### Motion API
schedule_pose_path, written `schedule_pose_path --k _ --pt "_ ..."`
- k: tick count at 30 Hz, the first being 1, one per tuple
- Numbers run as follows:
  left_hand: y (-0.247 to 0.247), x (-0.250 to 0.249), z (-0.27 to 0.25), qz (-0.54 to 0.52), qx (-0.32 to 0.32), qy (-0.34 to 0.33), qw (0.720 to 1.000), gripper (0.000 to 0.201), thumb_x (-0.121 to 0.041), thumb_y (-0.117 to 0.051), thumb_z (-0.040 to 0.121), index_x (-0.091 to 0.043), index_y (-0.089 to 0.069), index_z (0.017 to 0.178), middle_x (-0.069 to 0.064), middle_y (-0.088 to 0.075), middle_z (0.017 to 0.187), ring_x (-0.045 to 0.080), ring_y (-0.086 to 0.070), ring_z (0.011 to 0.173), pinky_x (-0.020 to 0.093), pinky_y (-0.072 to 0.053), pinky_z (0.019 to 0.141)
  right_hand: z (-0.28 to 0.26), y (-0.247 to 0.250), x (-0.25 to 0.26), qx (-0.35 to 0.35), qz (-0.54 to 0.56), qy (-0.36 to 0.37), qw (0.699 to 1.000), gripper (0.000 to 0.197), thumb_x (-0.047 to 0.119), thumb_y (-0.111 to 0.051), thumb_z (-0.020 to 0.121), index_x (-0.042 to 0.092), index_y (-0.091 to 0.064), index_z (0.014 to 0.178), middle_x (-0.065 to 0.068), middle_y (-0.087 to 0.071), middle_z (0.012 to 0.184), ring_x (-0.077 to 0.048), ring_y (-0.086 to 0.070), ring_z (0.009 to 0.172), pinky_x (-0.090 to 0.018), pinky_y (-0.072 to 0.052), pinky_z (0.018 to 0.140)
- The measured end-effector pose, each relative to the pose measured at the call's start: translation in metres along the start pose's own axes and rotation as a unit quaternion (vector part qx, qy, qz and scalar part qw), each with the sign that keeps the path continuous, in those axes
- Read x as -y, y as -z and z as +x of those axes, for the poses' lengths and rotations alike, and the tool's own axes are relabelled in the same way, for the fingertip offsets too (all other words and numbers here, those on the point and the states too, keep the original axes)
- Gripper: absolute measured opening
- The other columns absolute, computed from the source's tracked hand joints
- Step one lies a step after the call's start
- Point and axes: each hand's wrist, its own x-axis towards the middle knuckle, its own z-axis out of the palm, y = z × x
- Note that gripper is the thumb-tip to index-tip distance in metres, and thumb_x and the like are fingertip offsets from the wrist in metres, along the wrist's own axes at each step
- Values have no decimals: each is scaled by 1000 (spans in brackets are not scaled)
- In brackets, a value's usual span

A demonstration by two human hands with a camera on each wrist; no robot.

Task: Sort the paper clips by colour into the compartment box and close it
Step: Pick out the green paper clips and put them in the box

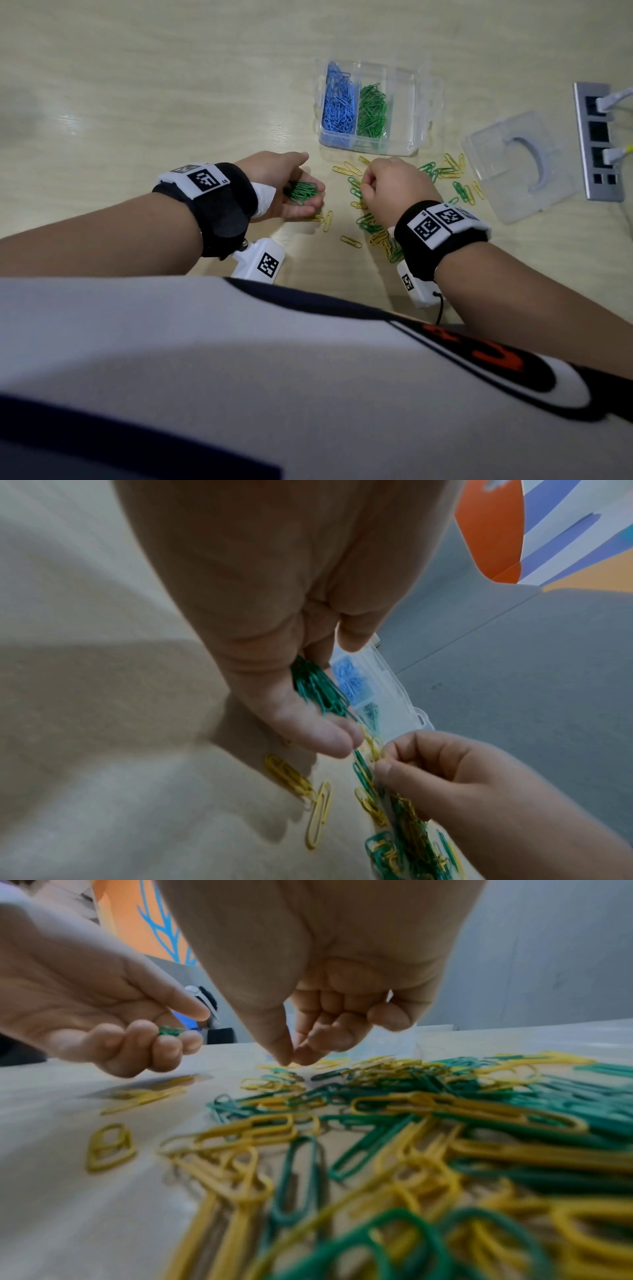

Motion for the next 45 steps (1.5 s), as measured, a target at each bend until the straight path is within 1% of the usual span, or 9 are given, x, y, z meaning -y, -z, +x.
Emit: schedule_pose_path --k 3,7,13,21,24,30,34,38,45 --pt "0 1 1 -4 3 1 1000 51 -40 -30 101 -3 -60 84 13 -60 78 20 -59 70 23 -56 63 1 5 -2 -40 -2 -26 999 19 25 -43 94 17 -59 99 -5 -59 100 -25 -54 81 -38 -44 79" --pt "-1 0 1 -4 3 4 1000 50 -40 -31 101 -3 -60 85 13 -61 81 19 -59 68 22 -56 62 3 8 -5 -24 -21 -45 998 23 19 -47 90 15 -53 112 -7 -58 107 -29 -59 90 -42 -44 86" --pt "-1 -1 1 3 3 5 1000 51 -40 -31 101 -2 -60 85 13 -60 75 21 -60 73 23 -56 60 6 -2 7 22 -18 19 999 16 34 -51 92 22 -60 99 -3 -59 106 -25 -58 94 -39 -43 85" --pt "0 -1 1 14 9 5 1000 51 -41 -30 101 -2 -60 86 14 -60 76 22 -59 76 23 -56 62 11 6 8 19 34 -5 999 7 22 -53 86 27 -57 82 4 -56 91 -21 -57 87 -39 -48 83" --pt "0 -1 3 15 9 6 1000 53 -42 -31 101 -1 -61 88 15 -61 80 20 -60 69 24 -56 64 8 9 9 -8 78 14 997 9 20 -56 81 28 -59 82 9 -55 85 -17 -56 84 -35 -48 80" --pt "-6 1 5 0 3 -3 1000 49 -39 -32 101 -1 -60 87 16 -62 83 21 -63 69 27 -57 66 2 8 26 -13 128 90 988 13 35 -56 84 29 -67 89 9 -65 88 -16 -59 88 -34 -49 80" --pt "-4 2 6 13 17 0 1000 51 -40 -31 101 -3 -62 87 13 -64 77 17 -61 66 23 -56 64 8 7 10 20 32 15 999 6 31 -57 84 26 -59 84 4 -63 88 -20 -58 85 -34 -49 78" --pt "-1 2 5 13 26 0 1000 47 -38 -33 101 -4 -62 85 12 -64 70 18 -62 66 23 -56 62 7 3 5 55 -60 24 996 15 31 -56 87 22 -65 94 -2 -66 96 -26 -61 91 -38 -50 82" --pt "-4 3 2 20 24 -7 999 34 -31 -39 101 -10 -53 77 7 -59 67 17 -58 66 22 -55 61 4 -3 4 75 -95 17 993 23 31 -53 84 15 -60 98 -7 -59 100 -30 -58 84 -35 -42 73"
